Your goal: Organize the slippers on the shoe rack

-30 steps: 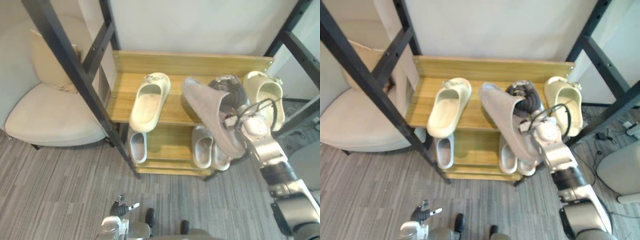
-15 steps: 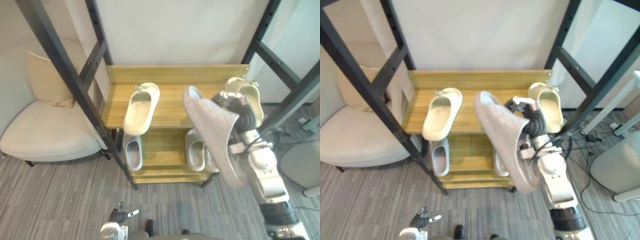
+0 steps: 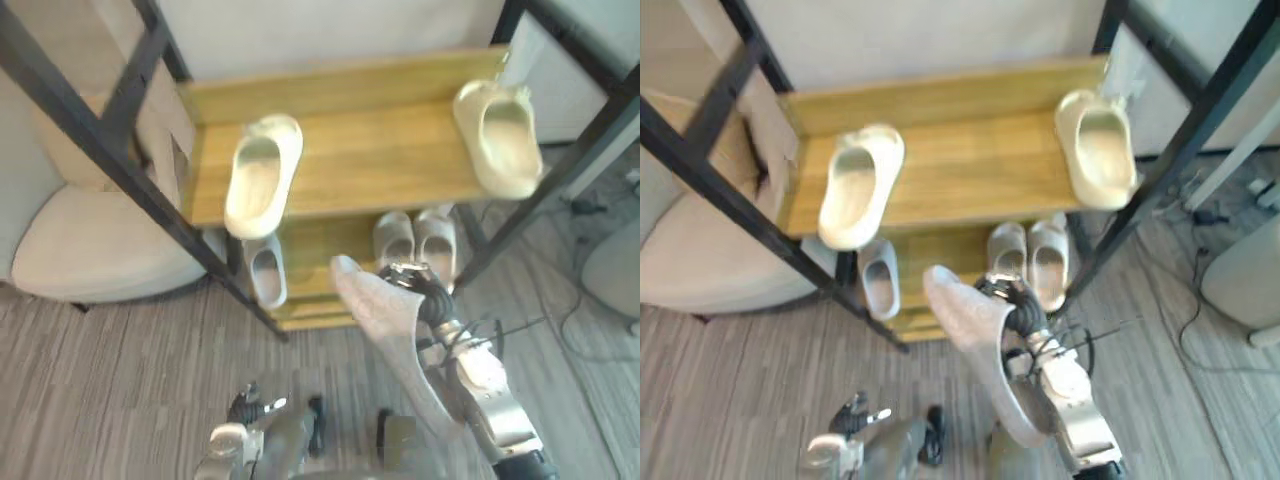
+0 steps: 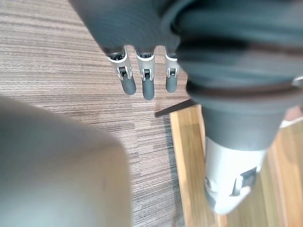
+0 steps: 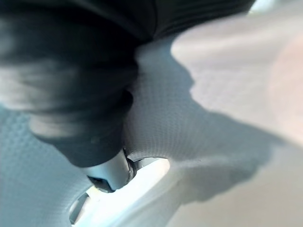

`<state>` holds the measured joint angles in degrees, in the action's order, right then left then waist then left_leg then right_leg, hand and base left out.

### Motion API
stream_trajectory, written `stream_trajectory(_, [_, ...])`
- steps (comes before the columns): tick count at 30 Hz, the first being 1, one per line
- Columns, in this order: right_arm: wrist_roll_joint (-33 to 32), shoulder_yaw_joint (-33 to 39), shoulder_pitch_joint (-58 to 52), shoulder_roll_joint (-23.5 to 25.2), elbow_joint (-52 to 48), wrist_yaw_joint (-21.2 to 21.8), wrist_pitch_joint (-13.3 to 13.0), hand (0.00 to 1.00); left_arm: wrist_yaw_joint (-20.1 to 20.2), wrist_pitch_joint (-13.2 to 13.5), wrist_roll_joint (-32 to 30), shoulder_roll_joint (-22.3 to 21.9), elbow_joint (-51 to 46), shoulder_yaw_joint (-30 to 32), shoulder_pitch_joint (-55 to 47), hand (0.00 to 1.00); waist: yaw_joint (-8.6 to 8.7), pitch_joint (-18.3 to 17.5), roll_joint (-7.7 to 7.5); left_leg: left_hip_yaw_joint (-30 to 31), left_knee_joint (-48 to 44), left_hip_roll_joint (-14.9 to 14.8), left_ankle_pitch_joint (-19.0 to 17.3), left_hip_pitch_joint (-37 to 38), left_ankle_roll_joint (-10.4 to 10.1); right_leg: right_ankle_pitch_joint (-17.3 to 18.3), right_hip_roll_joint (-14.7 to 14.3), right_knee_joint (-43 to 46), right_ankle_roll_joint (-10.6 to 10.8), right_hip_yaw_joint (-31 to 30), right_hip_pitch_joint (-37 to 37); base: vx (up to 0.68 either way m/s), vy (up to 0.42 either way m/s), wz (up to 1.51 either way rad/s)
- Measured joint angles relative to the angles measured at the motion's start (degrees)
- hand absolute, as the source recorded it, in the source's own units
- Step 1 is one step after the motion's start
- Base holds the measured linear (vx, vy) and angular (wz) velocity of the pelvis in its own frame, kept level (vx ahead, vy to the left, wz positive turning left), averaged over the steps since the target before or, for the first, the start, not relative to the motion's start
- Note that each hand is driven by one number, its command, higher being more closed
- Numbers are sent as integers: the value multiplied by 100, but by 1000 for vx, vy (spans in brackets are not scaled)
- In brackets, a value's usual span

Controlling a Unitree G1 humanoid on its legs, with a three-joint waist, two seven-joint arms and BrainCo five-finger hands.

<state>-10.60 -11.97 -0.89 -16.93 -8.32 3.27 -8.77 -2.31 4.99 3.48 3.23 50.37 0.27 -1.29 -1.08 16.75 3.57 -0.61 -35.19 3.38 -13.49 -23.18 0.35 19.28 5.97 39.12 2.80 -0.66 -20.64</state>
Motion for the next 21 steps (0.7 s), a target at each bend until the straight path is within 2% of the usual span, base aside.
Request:
stream_trajectory(1, [106,3,108,68,-10,-90,4,100,2,41,79,-2,-84,-3,26,0,-18,92,-35,-6,-374,-37,-160,-296,-14,178,-4,373,18,14,-293,-182,-17,0])
stream_trajectory(6, [190,124,533,111,-304,-464,-22,100,-8,108,301,-46,-465,114,309,0,-120,437,47,10,-1690,-159,-552,-1419,-32,556,-4,1625,-29,119,-1319,-145,-5,0])
stream_trajectory(9, [358,292,1123,118,-205,-807,-26,100,-30,177,456,-101,-808,337,588,0,-254,699,26,119,-2553,-181,-761,-2270,-69,804,2,2484,-88,185,-2100,-151,-18,10])
stream_trajectory(13, [466,385,1653,135,-48,-1130,-26,100,-221,199,562,-53,-932,575,754,0,-404,894,11,146,-3343,-190,-1006,-2928,-94,1082,7,3303,-100,188,-2745,-109,-23,4])
stream_trajectory(17, [710,625,2147,124,194,-1527,-22,100,-473,-89,557,56,-403,721,707,0,-539,1172,-37,231,-4026,-197,-1172,-3574,-193,1346,8,3995,-157,226,-3337,-67,-29,7])
stream_trajectory(21, [1082,740,2675,75,661,-1883,37,100,-532,-168,559,-65,-373,711,559,0,-697,1252,-46,288,-4499,-192,-1289,-4076,-233,1501,17,4493,-243,261,-3795,-31,-35,6])
